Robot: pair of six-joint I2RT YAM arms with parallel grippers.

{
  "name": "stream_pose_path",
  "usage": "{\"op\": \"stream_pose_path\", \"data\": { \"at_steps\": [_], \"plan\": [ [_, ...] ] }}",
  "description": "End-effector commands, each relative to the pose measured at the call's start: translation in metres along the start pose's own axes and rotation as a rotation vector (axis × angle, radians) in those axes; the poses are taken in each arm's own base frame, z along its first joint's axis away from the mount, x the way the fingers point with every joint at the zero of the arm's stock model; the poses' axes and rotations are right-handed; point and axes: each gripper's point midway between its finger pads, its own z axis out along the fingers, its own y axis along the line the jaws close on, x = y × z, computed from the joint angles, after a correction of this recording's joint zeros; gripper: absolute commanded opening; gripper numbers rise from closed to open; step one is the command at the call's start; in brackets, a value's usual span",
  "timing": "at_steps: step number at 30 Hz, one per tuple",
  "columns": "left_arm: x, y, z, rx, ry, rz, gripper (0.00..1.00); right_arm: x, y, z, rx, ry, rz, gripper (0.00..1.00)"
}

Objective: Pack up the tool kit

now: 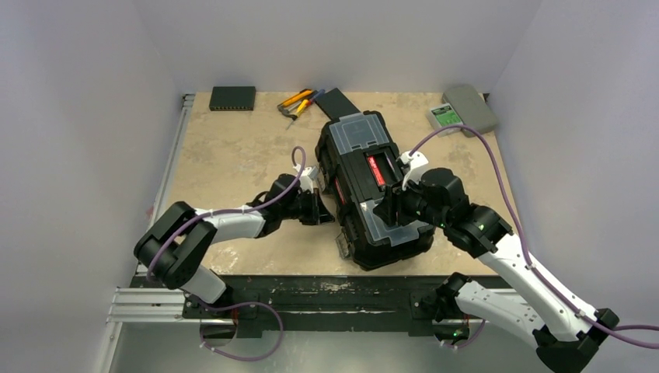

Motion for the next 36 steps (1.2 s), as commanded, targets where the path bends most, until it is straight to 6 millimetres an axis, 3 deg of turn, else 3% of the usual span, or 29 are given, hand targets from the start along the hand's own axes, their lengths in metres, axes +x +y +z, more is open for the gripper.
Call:
{"op": "stream_pose_path", "data": {
  "at_steps": [1,6,9,11,15,18,22,28,36],
  "plan": [
    [-0.015,-0.016,0.015,0.07,-0.035,0.028,0.0,0.051,-0.029,-0.005,0.133,0.193,0.009,0.43],
    [-0.003,-0.024,0.031,0.118,-0.02,0.0,0.0,0.031,-0.027,-0.03,0.142,0.075,0.037,0.44],
    [0.006,-0.041,0.044,0.155,-0.002,0.001,0.0,0.022,-0.043,-0.049,0.256,0.008,0.109,0.49],
    [0.009,-0.05,0.05,0.165,-0.007,-0.004,0.0,0.024,-0.055,-0.06,0.327,-0.038,0.182,0.55],
    [0.01,-0.062,0.06,0.192,-0.026,-0.014,0.0,0.035,-0.077,-0.078,0.455,-0.136,0.391,0.56],
    [0.011,-0.068,0.062,0.205,-0.025,-0.015,0.0,0.051,-0.082,-0.074,0.489,-0.128,0.497,0.56],
    [0.01,-0.071,0.057,0.209,-0.037,-0.012,0.0,0.078,-0.079,-0.052,0.49,-0.06,0.625,0.55],
    [0.012,-0.068,0.046,0.184,-0.034,0.025,0.0,0.08,-0.082,-0.042,0.483,-0.118,0.705,0.56],
    [0.004,-0.053,0.032,0.118,-0.076,0.045,0.0,0.033,-0.107,-0.115,0.67,-0.262,0.598,0.59]
  ]
}}
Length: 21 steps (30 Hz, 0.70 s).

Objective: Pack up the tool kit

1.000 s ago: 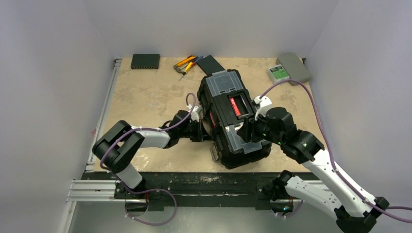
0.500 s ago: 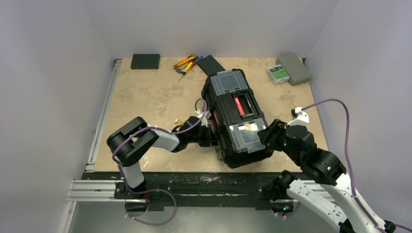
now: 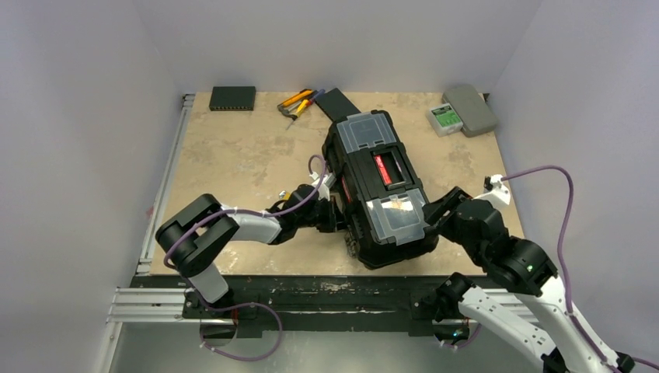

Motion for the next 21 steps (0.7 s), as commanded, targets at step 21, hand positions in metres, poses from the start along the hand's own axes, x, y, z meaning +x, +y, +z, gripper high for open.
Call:
{"op": "stream_pose_path", "data": {
  "at_steps": [21],
  "plan": [
    [-0.029,0.006,-0.047,-0.054,-0.11,0.073,0.0,0.054,-0.021,0.013,0.116,0.188,0.143,0.59]
  ]
}}
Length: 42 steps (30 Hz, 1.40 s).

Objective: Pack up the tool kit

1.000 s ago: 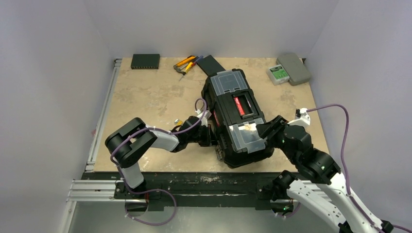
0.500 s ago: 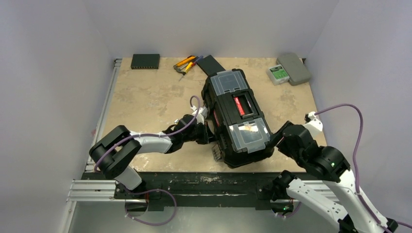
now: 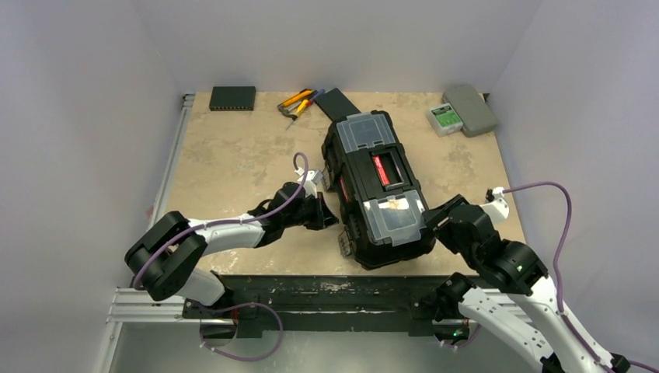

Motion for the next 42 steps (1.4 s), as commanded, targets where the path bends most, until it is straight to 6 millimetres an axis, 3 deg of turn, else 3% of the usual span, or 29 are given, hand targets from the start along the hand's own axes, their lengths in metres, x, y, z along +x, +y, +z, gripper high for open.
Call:
{"op": "stream_pose_path", "data": {
  "at_steps": [1,4,11,16,18,22,25,31,36,42],
  "plan": [
    [-0.003,0.008,-0.002,0.014,-0.006,-0.017,0.0,0.033,0.017,0.009,-0.033,0.145,0.004,0.59],
    [-0.001,0.011,0.002,0.023,0.002,-0.044,0.0,0.031,0.031,0.015,-0.061,0.131,0.016,0.59],
    [-0.001,0.02,0.011,0.013,0.011,-0.071,0.0,-0.001,0.046,0.026,-0.011,-0.003,-0.013,0.61],
    [-0.009,0.023,0.017,0.065,0.017,-0.118,0.0,-0.009,0.057,0.03,0.01,0.023,-0.032,0.61],
    [-0.009,0.024,0.016,0.069,0.017,-0.12,0.0,-0.011,0.054,0.023,0.051,0.04,-0.061,0.61],
    [-0.007,0.027,0.009,0.055,0.001,-0.111,0.0,-0.024,0.03,0.001,0.176,0.037,-0.136,0.63],
    [-0.006,0.027,0.003,0.046,-0.003,-0.101,0.0,-0.01,0.019,-0.01,0.194,0.127,-0.161,0.63],
    [-0.01,0.021,-0.007,0.05,-0.018,-0.092,0.0,0.019,0.002,-0.033,0.152,0.264,-0.048,0.62],
    [-0.014,0.016,-0.009,0.065,-0.026,-0.092,0.0,0.051,0.018,-0.035,0.037,0.406,0.066,0.62],
    [-0.01,0.017,-0.011,0.062,-0.019,-0.096,0.0,0.07,0.035,-0.014,-0.063,0.44,0.144,0.6]
  ]
}}
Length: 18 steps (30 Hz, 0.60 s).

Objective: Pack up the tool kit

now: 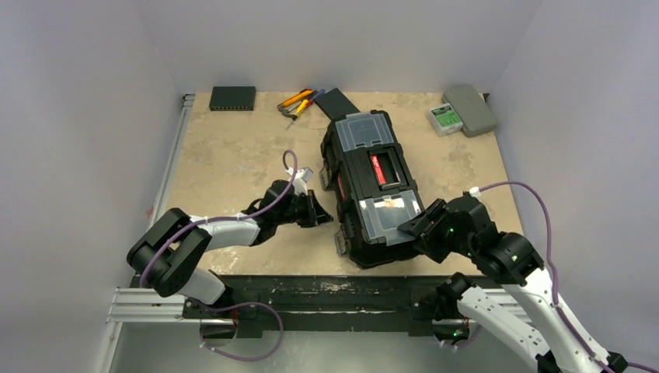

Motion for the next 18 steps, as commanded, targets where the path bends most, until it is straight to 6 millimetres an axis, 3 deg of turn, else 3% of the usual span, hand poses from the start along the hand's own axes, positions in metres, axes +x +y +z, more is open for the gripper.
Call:
{"op": "stream_pose_path", "data": {
  "at_steps": [1,9,18],
  "plan": [
    [-0.005,-0.007,-0.006,0.028,-0.023,0.014,0.0,0.01,0.011,0.021,-0.052,0.046,0.057,0.6],
    [0.0,-0.002,-0.001,0.013,0.0,0.013,0.0,-0.021,0.0,0.043,0.024,-0.134,0.048,0.61],
    [-0.001,0.003,0.001,-0.003,0.015,0.025,0.0,-0.053,0.014,0.044,0.087,-0.266,-0.04,0.62]
  ]
}}
